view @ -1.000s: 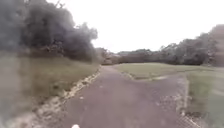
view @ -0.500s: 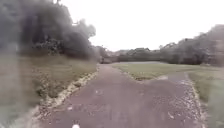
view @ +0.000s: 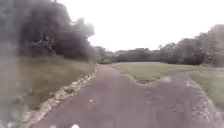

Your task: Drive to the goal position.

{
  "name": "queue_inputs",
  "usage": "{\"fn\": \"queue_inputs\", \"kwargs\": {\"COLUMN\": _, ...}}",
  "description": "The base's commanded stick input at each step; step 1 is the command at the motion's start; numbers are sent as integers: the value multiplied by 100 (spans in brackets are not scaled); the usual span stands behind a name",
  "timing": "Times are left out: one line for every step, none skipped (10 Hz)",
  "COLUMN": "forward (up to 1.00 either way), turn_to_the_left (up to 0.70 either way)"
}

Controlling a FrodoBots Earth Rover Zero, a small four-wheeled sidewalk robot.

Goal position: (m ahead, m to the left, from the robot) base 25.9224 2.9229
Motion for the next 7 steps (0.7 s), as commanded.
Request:
{"fn": "queue_inputs", "kwargs": {"forward": 85, "turn_to_the_left": 1}}
{"fn": "queue_inputs", "kwargs": {"forward": 85, "turn_to_the_left": 1}}
{"fn": "queue_inputs", "kwargs": {"forward": 85, "turn_to_the_left": 1}}
{"fn": "queue_inputs", "kwargs": {"forward": 85, "turn_to_the_left": 1}}
{"fn": "queue_inputs", "kwargs": {"forward": 85, "turn_to_the_left": 1}}
{"fn": "queue_inputs", "kwargs": {"forward": 85, "turn_to_the_left": 1}}
{"fn": "queue_inputs", "kwargs": {"forward": 85, "turn_to_the_left": 1}}
